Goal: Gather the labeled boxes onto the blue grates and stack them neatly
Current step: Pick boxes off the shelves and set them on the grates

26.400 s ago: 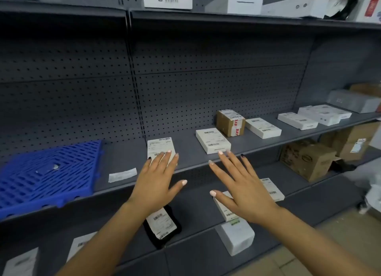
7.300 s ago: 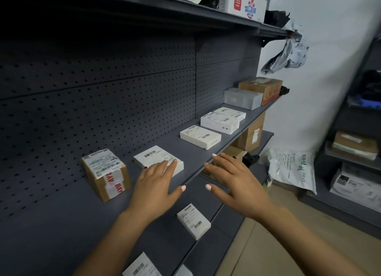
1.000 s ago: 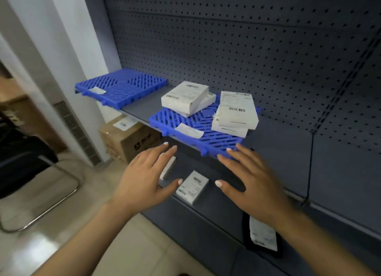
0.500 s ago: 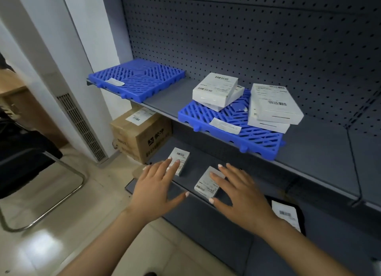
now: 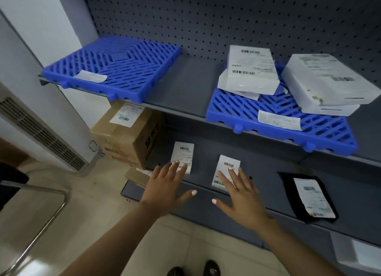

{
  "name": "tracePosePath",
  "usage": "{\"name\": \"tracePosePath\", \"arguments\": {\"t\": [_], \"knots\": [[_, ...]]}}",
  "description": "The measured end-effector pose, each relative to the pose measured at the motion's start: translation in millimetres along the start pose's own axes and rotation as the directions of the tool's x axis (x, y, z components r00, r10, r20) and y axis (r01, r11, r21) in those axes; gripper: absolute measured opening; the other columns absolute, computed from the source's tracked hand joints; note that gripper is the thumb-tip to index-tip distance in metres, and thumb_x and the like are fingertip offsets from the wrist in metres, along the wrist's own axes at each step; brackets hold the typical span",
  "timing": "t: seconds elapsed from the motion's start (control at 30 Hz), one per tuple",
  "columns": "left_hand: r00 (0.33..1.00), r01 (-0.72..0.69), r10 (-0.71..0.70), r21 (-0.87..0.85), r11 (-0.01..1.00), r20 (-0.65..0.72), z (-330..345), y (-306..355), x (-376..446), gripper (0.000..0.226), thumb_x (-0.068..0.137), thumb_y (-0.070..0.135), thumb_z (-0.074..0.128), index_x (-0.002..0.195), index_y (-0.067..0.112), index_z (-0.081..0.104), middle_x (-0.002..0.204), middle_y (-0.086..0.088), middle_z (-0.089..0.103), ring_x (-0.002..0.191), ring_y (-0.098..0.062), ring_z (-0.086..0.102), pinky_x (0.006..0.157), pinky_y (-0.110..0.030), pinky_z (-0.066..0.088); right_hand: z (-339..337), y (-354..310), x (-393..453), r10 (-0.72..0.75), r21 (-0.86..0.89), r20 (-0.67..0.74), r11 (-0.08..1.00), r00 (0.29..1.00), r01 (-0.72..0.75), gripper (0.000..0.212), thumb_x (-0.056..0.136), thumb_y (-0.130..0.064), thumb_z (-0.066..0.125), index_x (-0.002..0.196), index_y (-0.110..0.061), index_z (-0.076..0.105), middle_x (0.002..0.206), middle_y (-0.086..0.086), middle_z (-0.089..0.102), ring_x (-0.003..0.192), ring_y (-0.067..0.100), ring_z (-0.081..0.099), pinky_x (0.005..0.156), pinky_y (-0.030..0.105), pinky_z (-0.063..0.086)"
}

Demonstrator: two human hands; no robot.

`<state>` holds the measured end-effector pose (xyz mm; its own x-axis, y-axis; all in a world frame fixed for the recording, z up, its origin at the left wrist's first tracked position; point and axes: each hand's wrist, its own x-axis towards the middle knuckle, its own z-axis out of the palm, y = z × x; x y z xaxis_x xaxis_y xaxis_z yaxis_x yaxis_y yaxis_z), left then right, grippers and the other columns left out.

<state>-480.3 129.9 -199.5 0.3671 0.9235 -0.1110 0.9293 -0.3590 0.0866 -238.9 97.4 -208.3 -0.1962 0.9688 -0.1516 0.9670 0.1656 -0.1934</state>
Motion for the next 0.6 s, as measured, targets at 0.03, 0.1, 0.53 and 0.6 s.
{"name": "tracePosePath", "arguments": {"t": [0.03,0.1,0.53,0.6], "knots": [[0.999,-0.002,0.002,0.001,1.0,0.032,11,-4,9,0.09,0.08,0.081,0.004,0.151,0.027,-0.003,0.16,-0.005,0.006,0.146,-0.026,0.004,0.116,-0.046,0.0,10,3,7,0.027,0.006,0.02,1.0,0.999,-0.027,0.097,0.071,-0.087,-0.001,0.149,-0.033,0.021,0.157,0.006,0.019,0.144,0.033,0.012,0.109,0.056,0.023],[0.996,0.005,-0.005,-0.006,1.0,0.084,36,-12,24,0.089,0.078,0.081,0.003,0.149,0.028,-0.014,0.16,-0.005,-0.003,0.146,-0.025,-0.003,0.117,-0.047,-0.002,31,15,19,0.096,0.018,0.069,0.995,0.993,-0.097,0.108,0.055,-0.091,-0.015,0.149,-0.04,0.003,0.159,0.001,-0.004,0.145,0.029,-0.008,0.114,0.053,0.009],[0.978,0.144,-0.136,-0.04,0.989,0.16,192,-32,136,0.098,0.073,0.086,0.009,0.144,0.029,-0.027,0.154,-0.004,-0.027,0.141,-0.025,-0.025,0.113,-0.055,-0.004,152,81,126,0.345,0.026,0.177,0.935,0.922,-0.354,0.091,0.076,-0.083,0.03,0.146,-0.042,-0.012,0.156,-0.004,-0.024,0.141,0.025,-0.027,0.112,0.062,0.001],[0.973,0.179,-0.171,-0.038,0.983,0.158,203,-31,155,0.097,0.076,0.085,0.016,0.143,0.03,-0.03,0.151,-0.002,-0.033,0.138,-0.024,-0.032,0.113,-0.06,-0.003,168,82,138,0.338,0.01,0.179,0.938,0.924,-0.345,0.094,0.074,-0.086,0.028,0.145,-0.042,-0.016,0.154,-0.004,-0.029,0.139,0.023,-0.031,0.111,0.063,0.001]]}}
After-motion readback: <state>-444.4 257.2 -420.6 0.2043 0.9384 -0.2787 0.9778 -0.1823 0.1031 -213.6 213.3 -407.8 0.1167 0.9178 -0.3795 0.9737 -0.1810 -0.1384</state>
